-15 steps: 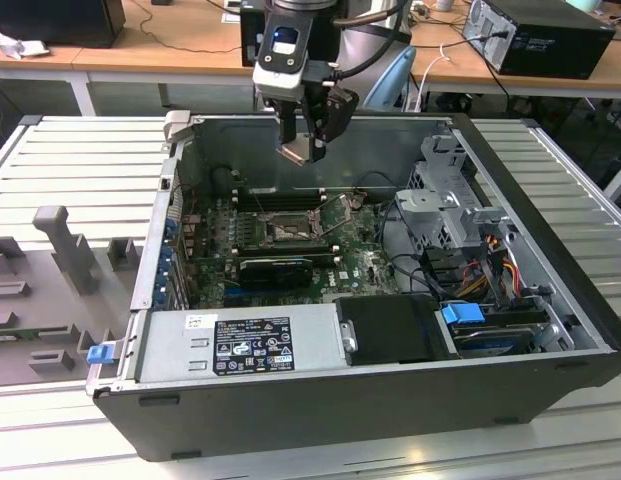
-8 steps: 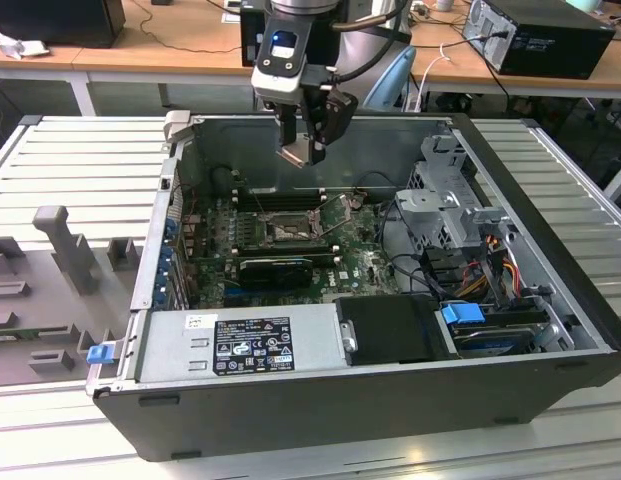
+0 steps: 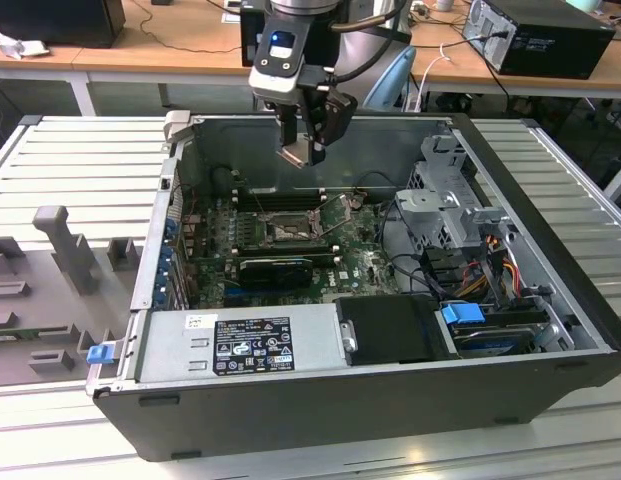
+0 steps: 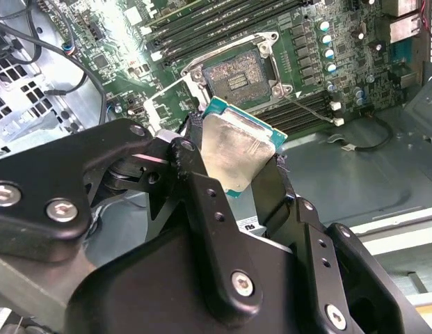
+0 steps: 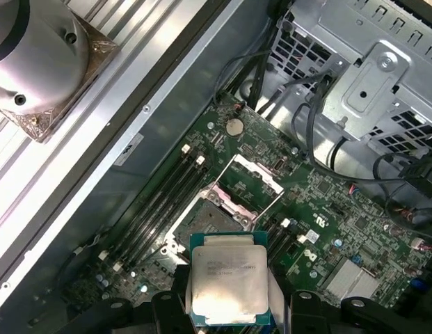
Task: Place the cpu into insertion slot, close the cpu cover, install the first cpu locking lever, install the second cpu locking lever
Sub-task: 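Place the cpu into insertion slot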
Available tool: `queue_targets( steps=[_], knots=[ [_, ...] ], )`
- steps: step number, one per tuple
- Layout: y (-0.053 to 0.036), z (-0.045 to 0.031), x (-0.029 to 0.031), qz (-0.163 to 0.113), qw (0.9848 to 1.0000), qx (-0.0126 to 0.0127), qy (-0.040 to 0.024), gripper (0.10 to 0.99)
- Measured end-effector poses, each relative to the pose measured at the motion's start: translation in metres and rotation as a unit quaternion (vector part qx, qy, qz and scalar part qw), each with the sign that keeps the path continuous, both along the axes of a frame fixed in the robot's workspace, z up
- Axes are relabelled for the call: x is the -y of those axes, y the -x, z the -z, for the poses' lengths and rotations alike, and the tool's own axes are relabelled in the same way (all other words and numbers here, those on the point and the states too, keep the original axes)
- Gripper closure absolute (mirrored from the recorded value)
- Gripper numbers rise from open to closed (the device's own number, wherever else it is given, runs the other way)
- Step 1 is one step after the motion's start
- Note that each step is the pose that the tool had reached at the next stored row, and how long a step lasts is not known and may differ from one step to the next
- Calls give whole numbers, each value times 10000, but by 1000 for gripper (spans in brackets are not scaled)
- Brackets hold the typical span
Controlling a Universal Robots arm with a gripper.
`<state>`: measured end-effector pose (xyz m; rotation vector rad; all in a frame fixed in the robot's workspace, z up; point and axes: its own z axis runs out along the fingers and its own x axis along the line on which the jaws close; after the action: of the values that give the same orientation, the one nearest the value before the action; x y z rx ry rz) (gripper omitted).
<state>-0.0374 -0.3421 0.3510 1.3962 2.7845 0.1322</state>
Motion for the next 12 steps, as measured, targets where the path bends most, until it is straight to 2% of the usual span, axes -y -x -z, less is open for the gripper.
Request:
queue_targets(
  steps=[12],
  knots=[
    [0, 9, 0, 291, 9996, 0, 0, 561]
  ],
)
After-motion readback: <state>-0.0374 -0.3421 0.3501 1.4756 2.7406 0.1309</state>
